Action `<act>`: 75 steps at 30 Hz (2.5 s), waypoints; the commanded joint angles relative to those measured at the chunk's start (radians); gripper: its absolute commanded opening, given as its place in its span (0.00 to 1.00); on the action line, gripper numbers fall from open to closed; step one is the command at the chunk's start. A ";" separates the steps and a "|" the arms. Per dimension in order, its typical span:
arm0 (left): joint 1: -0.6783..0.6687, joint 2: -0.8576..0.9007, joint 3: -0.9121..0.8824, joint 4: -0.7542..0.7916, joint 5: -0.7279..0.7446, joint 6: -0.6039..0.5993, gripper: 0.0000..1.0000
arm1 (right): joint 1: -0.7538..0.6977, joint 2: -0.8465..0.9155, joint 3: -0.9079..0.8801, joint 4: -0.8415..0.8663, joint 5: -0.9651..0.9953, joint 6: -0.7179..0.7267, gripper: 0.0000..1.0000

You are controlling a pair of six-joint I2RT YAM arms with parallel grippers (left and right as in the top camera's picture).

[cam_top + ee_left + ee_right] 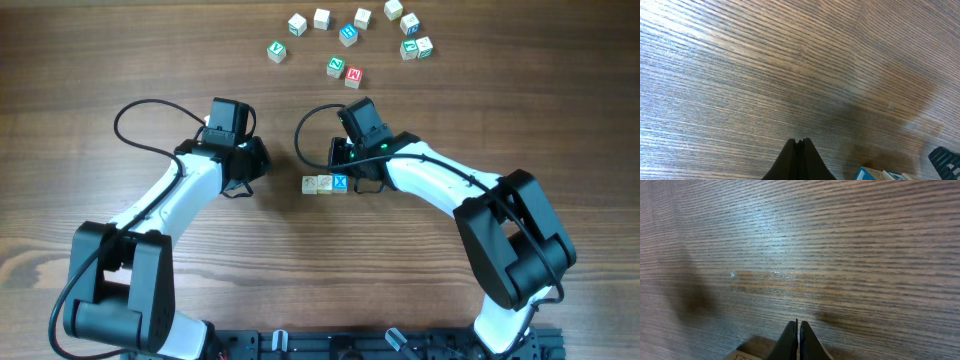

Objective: Form a horizontal line

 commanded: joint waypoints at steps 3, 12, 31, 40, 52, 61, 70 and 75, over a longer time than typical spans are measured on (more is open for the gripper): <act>0.004 -0.019 -0.009 0.002 -0.018 -0.003 0.04 | 0.006 0.010 0.009 -0.009 -0.032 0.022 0.05; 0.004 -0.019 -0.009 0.002 -0.017 -0.003 0.04 | 0.006 0.010 0.009 -0.019 -0.039 0.037 0.05; 0.004 -0.019 -0.009 0.002 -0.017 -0.003 0.04 | 0.011 0.010 0.009 -0.014 -0.050 0.037 0.05; 0.004 -0.019 -0.009 0.002 -0.017 -0.003 0.04 | 0.012 0.010 0.009 -0.020 -0.062 0.037 0.05; 0.004 -0.019 -0.009 0.002 -0.017 -0.003 0.04 | 0.012 0.010 0.009 -0.023 -0.062 0.038 0.05; 0.004 -0.019 -0.009 0.002 -0.017 -0.003 0.04 | 0.012 0.010 0.009 -0.026 -0.066 0.040 0.05; 0.004 -0.019 -0.009 0.002 -0.017 -0.003 0.04 | 0.012 0.010 0.009 -0.026 -0.069 0.040 0.05; 0.004 -0.019 -0.009 0.002 -0.017 -0.003 0.04 | 0.012 0.010 0.009 -0.028 -0.077 0.040 0.05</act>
